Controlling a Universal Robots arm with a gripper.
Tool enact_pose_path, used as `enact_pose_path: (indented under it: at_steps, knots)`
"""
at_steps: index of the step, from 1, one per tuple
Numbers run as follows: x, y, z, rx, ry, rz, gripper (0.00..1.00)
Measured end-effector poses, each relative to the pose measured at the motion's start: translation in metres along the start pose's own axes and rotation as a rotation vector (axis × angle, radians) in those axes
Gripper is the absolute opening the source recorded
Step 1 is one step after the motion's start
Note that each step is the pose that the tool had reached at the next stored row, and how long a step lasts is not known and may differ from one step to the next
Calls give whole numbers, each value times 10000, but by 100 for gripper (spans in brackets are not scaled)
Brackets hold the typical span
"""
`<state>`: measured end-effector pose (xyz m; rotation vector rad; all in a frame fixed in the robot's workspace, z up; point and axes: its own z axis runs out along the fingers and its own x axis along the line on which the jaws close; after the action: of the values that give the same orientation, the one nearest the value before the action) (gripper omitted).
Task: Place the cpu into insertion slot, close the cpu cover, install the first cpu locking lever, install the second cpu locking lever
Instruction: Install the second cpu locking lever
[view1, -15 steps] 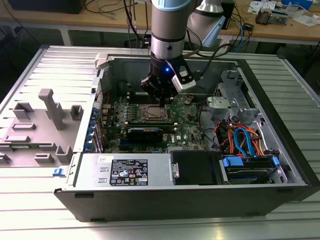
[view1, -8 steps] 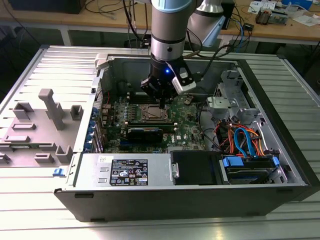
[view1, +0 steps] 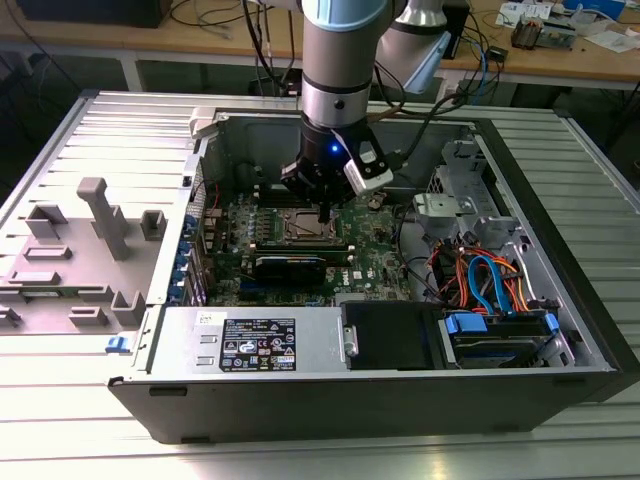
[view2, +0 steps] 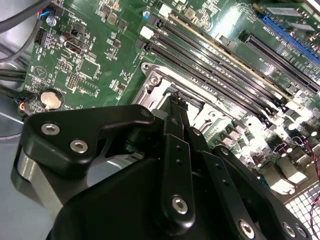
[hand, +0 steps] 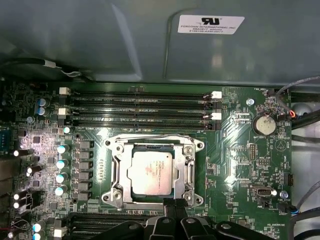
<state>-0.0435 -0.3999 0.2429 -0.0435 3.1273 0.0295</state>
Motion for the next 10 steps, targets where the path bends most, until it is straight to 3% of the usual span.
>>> enact_pose_path:
  at_steps: [6,10]
  knots:
    - [0,-2,-3,0,0,0,11]
    - [0,0,-67,0,-2,-1,11]
